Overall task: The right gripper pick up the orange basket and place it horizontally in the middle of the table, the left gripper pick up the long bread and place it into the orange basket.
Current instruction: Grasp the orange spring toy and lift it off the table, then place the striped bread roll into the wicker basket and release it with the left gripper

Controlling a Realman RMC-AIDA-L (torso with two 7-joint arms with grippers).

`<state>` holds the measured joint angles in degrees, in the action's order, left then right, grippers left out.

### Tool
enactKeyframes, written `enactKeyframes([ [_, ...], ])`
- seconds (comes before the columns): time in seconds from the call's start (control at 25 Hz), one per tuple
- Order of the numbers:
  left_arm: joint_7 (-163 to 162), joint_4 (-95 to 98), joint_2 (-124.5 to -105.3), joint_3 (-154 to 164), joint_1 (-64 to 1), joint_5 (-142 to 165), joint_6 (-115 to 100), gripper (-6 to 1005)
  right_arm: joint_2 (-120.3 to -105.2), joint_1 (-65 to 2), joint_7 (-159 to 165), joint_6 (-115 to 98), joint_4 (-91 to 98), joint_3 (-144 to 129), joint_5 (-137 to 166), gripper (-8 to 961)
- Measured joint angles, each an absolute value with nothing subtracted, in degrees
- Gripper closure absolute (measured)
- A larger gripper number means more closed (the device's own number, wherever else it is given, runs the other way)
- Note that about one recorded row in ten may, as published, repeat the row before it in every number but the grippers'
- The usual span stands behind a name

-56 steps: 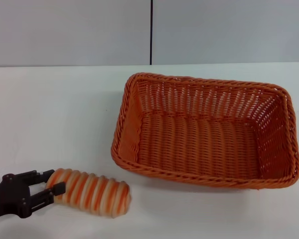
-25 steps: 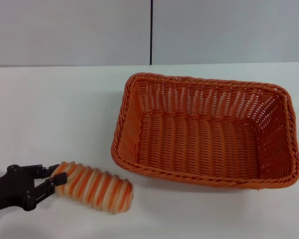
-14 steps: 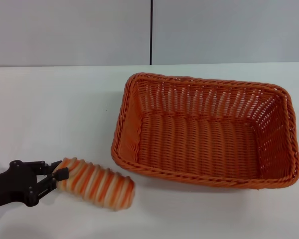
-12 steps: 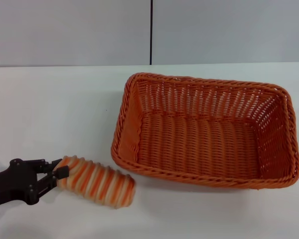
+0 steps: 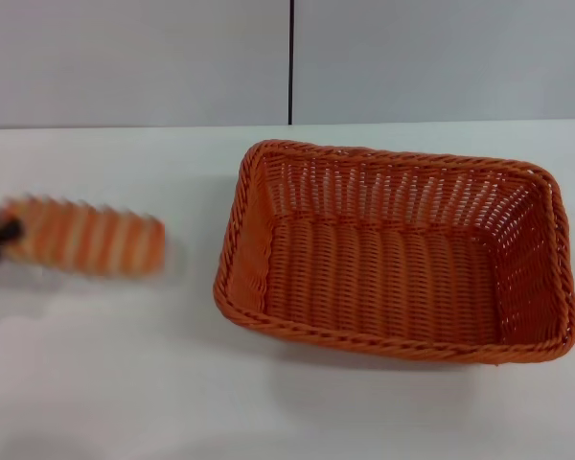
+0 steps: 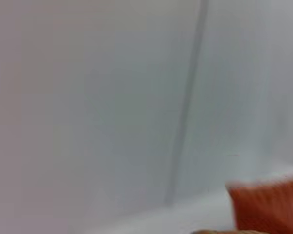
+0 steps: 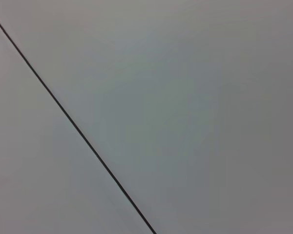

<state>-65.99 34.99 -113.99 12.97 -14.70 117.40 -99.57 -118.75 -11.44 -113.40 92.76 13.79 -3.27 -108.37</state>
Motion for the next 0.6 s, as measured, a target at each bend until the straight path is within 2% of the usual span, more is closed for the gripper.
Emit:
enactKeyframes([
  [0.08,-66.0,35.6,-113.55,5.7,-15.1,114.2,-103.0,827,-118.74,-11.4,-113.3,93.1,13.8,-2.7,-108.4,531],
  [0.24,-66.1,33.7,-113.84,2.6,-15.7,107.4,-106.9,831,-118.78,-11.7,-113.3,93.4,13.8,-2.5,-108.4,531],
  [0.28,-66.0,32.7,-114.27,2.6,-16.1,104.8,-108.4,833,-118.79,-11.8,-113.2,93.4,13.7,-2.5,-108.4,531],
  [0.32,-65.6,31.1,-115.76,3.3,-17.5,102.2,-110.6,835,-118.81,-11.8,-113.2,93.5,13.6,-2.5,-108.4,531],
  [0.4,-65.1,30.1,-117.4,4.6,-19.1,101.8,-111.4,839,-118.81,-12.0,-113.2,93.5,13.0,-2.5,-108.4,531],
  [0.6,-59.2,20.0,-118.01,11.7,-23.1,101.7,-111.1,841,-118.78,-12.5,-113.2,93.6,12.5,-2.8,-108.4,531],
])
